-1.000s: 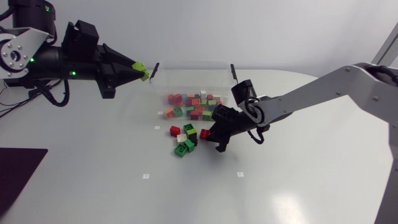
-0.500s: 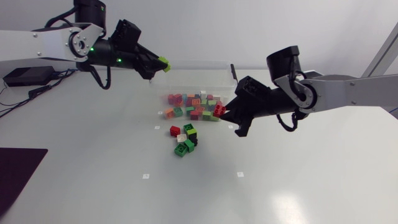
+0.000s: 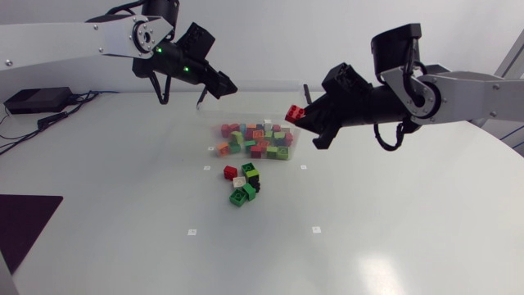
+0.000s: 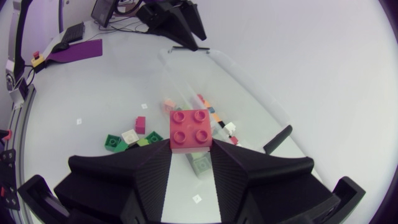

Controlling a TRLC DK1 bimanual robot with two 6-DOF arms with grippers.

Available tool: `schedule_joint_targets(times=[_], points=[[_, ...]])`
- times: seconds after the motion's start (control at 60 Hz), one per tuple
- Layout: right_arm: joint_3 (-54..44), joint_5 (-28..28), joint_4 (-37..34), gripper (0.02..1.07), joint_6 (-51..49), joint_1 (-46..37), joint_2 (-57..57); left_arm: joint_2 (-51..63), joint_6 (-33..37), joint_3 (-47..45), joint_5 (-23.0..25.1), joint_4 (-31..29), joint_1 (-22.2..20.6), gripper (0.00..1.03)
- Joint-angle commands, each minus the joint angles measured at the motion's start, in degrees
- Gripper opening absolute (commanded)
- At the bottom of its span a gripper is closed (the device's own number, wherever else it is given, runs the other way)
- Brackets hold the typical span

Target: Place the duplo bricks in the container

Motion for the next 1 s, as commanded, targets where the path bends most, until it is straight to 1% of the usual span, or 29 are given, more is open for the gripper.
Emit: schedule_joint_targets(times=[0.0, 0.083, 0.217, 0.283, 0.517, 0.583, 0.717, 0.767, 0.817, 0.85, 0.917, 0.967, 0.983], points=[[3.82, 0.44, 0.35, 0.13, 2.64, -0.36, 1.87, -0.53, -2.00, 2.99, -0.68, -2.76, 0.37, 0.98], [6.81, 1.23, 0.79, 0.13, 4.05, -0.28, 4.07, -3.34, -2.09, 1.94, -0.77, -5.31, 0.64, 0.98], [11.38, 2.37, 1.14, 0.13, 6.16, -0.36, 7.58, -8.79, -1.47, -2.72, -0.77, -8.04, 0.90, 0.98], [13.40, 3.08, 1.23, 0.13, 6.95, -0.19, 9.25, -11.25, 0.90, -5.62, -0.86, -10.32, 0.99, 0.98], [20.25, 5.19, -0.62, 0.13, 8.53, 1.04, 13.91, -16.44, 7.75, -15.29, -0.86, -13.05, 2.83, 0.98], [21.92, 5.80, -1.58, 0.13, 8.71, 1.66, 14.88, -16.88, 9.07, -17.84, -0.77, -13.05, 3.54, 0.98], [24.30, 6.77, -2.20, 0.14, 9.58, 2.54, 17.25, -16.88, 12.59, -23.46, -0.77, -12.78, 3.36, 0.98], [25.18, 7.38, -2.64, 0.14, 9.67, 2.98, 18.04, -16.79, 13.64, -25.75, -0.86, -11.55, 3.01, 0.98], [26.14, 7.91, -3.16, 0.14, 9.67, 3.33, 18.92, -16.52, 13.82, -28.38, -1.73, -8.74, 2.57, 0.98], [26.93, 8.53, -3.78, 0.17, 9.67, 3.59, 19.71, -16.35, 14.35, -29.79, -2.53, -7.16, 1.96, 0.98], [28.16, 8.88, -4.48, 0.25, 9.76, 3.85, 20.76, -16.17, 17.07, -32.16, -2.61, -6.01, 1.08, 0.98], [29.92, 9.05, -5.71, 0.41, 9.67, 4.03, 21.91, -17.05, 18.83, -36.21, -3.14, 0.14, 0.29, 0.98], [30.36, 9.14, -6.06, 0.46, 9.67, 4.03, 22.17, -17.14, 19.09, -36.82, -3.23, 1.02, 0.29, 0.98]])
